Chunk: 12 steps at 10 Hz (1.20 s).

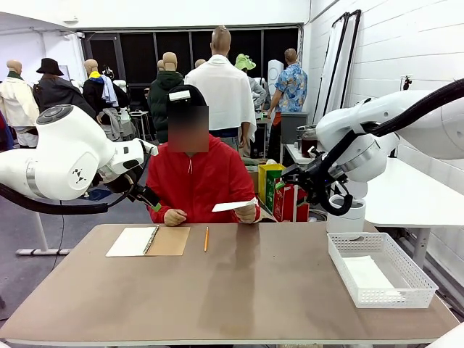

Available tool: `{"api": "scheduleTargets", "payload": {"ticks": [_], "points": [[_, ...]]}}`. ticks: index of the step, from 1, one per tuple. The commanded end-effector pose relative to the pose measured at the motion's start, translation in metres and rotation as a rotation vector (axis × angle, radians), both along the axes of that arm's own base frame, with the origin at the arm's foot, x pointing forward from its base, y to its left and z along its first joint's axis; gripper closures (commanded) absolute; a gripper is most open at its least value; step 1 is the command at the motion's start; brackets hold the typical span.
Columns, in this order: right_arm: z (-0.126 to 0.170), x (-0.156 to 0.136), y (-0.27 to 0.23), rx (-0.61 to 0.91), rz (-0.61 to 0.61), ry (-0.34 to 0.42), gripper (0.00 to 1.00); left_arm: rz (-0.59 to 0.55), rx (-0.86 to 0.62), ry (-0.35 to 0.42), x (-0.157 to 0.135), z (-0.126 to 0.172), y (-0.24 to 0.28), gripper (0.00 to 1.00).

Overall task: Sort the paper based on its condition.
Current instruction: If a person hands you a paper, place it in the Organizing basket , and if it's crumpled, put it in the Trash can.

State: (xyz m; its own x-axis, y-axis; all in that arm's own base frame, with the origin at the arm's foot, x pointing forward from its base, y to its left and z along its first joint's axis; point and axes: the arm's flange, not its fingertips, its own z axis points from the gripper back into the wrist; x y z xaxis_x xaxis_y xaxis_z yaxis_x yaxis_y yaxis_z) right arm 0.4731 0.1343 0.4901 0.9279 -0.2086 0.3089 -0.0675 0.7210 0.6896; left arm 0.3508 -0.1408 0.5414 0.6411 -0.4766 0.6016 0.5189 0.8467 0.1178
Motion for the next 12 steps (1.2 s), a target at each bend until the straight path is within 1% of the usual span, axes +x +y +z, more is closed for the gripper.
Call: {"api": "scheduleTargets", "payload": {"ticks": [1,3,5,6,7,10,12], "points": [[-0.009,0.013,0.004,0.123,-0.073,0.108,0.00,0.001,-0.003,-0.003,0.000,0.000,0.001,0.00],[-0.020,0.023,0.012,0.197,-0.095,0.176,0.00,0.001,-0.003,-0.003,0.000,0.000,0.001,0.00],[-0.023,0.035,0.018,0.299,-0.104,0.241,0.00,0.001,-0.003,-0.003,0.000,0.000,0.001,0.00],[-0.022,0.044,0.022,0.349,-0.108,0.282,0.00,0.001,-0.003,-0.003,0.000,0.000,0.001,0.00],[-0.024,0.051,0.025,0.387,-0.096,0.339,0.00,0.001,-0.003,-0.003,0.000,0.000,0.001,0.00],[-0.039,0.071,0.033,0.487,-0.082,0.474,0.00,0.001,-0.003,-0.003,0.000,0.000,0.001,0.00],[-0.051,0.076,0.041,0.520,-0.067,0.539,0.00,0.001,-0.003,-0.003,0.000,0.000,0.001,0.00]]}}
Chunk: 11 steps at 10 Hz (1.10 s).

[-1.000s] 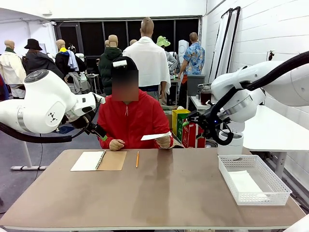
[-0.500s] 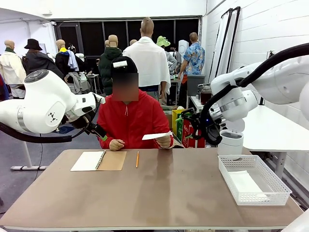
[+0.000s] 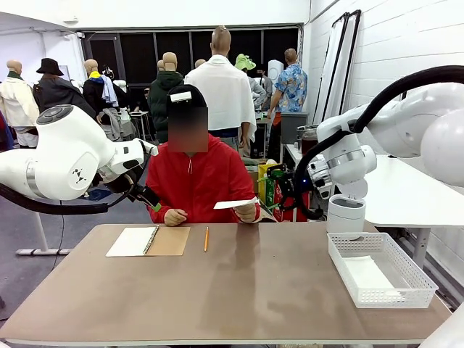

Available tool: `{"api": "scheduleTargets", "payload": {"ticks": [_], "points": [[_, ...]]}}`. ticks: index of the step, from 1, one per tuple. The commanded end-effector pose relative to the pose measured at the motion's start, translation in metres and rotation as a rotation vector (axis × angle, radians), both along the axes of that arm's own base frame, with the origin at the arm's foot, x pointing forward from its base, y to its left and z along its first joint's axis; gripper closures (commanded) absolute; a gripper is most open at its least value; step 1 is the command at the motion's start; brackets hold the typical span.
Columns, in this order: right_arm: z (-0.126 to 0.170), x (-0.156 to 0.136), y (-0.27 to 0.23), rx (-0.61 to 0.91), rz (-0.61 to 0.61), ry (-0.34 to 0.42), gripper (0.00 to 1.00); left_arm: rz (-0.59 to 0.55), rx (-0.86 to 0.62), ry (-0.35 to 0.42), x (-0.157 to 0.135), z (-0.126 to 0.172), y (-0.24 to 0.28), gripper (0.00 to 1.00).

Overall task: Sort the paper based on its condition.
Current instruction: If a person hands you a paper, place it in the Organizing basket , and if it's crumpled, put it in the Trash can.

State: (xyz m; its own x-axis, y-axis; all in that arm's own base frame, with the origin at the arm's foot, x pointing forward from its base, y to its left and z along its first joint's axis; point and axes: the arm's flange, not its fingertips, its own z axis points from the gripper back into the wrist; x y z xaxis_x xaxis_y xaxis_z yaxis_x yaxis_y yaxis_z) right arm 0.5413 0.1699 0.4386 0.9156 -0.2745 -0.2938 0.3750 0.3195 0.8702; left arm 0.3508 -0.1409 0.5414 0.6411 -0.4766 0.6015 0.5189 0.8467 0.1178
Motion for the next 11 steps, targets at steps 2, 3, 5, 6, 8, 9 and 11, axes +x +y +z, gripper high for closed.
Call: {"api": "scheduleTargets", "payload": {"ticks": [2,3,5,6,8,9,11], "points": [[-0.007,0.009,0.017,0.042,0.011,0.064,0.00,0.001,-0.003,-0.003,0.000,0.000,0.001,0.00],[-0.009,0.009,0.022,0.040,0.018,0.074,0.00,0.001,-0.003,-0.003,0.000,0.000,0.001,0.00],[-0.015,0.010,0.029,0.049,0.027,0.089,0.00,0.001,-0.003,-0.003,0.000,0.000,0.001,0.00],[-0.017,0.010,0.030,0.052,0.029,0.098,0.00,0.001,-0.003,-0.003,0.000,0.000,0.001,0.00],[-0.018,0.011,0.030,0.047,0.019,0.116,0.33,0.001,-0.003,-0.003,0.000,0.000,0.001,0.00],[-0.018,0.012,0.029,0.046,0.022,0.125,0.33,0.001,-0.003,-0.003,0.000,0.000,0.001,0.00],[-0.018,0.012,0.029,0.047,0.021,0.133,0.72,0.001,-0.003,-0.003,0.000,0.000,0.001,0.00]]}}
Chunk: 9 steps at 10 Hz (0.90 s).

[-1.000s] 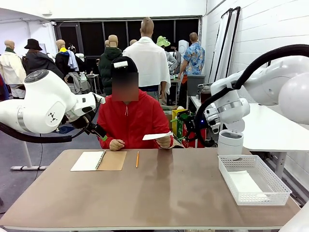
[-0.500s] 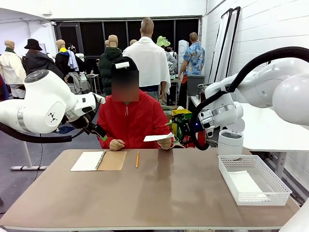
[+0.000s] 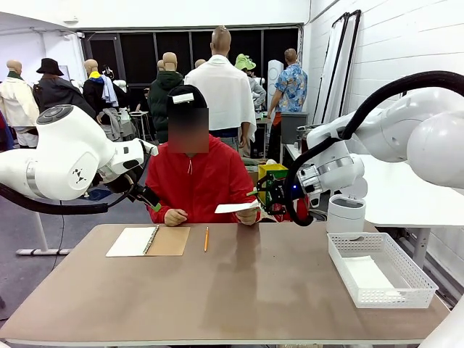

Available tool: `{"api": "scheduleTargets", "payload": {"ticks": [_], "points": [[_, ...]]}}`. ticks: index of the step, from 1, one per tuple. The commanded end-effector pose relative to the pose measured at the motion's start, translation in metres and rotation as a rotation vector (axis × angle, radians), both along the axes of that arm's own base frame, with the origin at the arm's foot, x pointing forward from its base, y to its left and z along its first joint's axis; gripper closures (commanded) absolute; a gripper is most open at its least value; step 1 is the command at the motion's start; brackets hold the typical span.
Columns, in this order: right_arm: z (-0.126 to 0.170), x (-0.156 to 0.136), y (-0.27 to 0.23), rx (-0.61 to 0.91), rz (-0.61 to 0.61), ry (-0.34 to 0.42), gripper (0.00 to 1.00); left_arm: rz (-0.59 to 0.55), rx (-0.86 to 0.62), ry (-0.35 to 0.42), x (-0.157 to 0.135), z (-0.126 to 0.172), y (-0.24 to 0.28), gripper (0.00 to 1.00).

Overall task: Sort the paper based on its condition.
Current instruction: If a person hands you a paper, place it in the Organizing basket , and if it's crumpled, put it in the Trash can.

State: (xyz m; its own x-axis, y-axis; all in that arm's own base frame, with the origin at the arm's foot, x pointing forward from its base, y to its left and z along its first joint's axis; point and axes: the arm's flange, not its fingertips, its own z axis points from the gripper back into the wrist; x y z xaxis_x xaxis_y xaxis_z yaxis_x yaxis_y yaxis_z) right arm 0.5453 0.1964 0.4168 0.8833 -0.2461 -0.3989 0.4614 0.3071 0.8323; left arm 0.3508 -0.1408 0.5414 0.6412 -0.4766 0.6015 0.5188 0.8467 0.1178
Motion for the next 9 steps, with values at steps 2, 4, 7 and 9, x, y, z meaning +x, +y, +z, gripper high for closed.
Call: {"api": "scheduleTargets", "payload": {"ticks": [2,4,7,9], "points": [[0.0042,0.0082,0.0024,0.014,0.002,0.034,1.00,0.001,-0.003,-0.003,0.0001,0.0000,0.0006,0.00],[0.0030,0.0080,0.0037,0.004,0.008,0.047,1.00,0.001,-0.003,-0.003,0.0001,0.0000,0.0006,0.00],[0.0056,0.0057,0.0064,0.023,0.035,0.058,1.00,0.001,-0.003,-0.003,0.0001,0.0000,0.0006,0.00],[0.0061,0.0048,0.0057,0.044,0.054,0.063,1.00,0.001,-0.003,-0.003,0.0001,0.0000,0.0006,0.00]]}}
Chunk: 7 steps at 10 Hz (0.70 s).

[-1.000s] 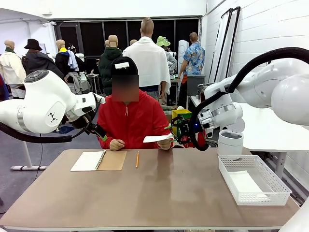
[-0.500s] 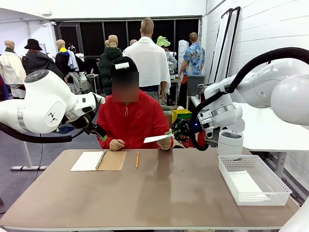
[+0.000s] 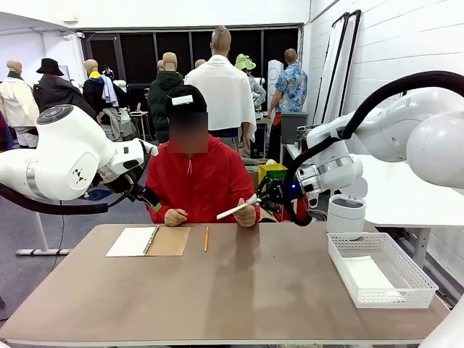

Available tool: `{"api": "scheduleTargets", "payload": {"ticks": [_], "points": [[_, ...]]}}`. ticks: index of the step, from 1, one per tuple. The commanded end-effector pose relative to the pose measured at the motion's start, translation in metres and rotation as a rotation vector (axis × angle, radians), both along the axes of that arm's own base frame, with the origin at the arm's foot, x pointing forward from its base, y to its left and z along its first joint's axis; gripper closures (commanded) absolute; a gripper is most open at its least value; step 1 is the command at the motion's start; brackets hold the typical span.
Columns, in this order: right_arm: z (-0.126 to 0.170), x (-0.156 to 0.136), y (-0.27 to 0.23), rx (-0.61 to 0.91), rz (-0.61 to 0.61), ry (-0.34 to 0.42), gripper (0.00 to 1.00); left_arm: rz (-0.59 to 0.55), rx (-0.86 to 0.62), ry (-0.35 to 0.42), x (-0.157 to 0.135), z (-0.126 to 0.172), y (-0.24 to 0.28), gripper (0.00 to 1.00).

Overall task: Sort the paper based on its condition.
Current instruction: If a person hands you a paper, place it in the Organizing basket , and if it's crumpled, put it in the Trash can.

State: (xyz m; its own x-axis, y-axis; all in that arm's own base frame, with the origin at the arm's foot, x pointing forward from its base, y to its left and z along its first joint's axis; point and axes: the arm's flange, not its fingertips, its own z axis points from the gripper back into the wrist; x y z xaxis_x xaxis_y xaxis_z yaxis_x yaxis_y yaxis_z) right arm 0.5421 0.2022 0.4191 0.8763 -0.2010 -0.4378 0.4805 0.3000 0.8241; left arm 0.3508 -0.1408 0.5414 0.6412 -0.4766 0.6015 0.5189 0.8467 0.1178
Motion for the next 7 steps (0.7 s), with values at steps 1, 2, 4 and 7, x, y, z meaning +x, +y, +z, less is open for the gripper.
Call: {"api": "scheduleTargets", "payload": {"ticks": [1,2,4,7], "points": [[0.007,0.007,-0.002,0.028,0.027,0.025,1.00,0.001,-0.003,-0.003,0.000,0.000,0.001,0.00],[0.013,0.005,-0.005,0.035,0.029,0.007,1.00,0.001,-0.003,-0.003,0.000,0.000,0.001,0.00],[0.035,-0.001,-0.021,0.003,0.047,-0.083,1.00,0.001,-0.003,-0.003,0.000,0.000,0.001,0.00],[0.071,-0.028,-0.068,-0.190,0.139,-0.318,1.00,0.001,-0.003,-0.003,0.000,0.000,0.001,0.00]]}}
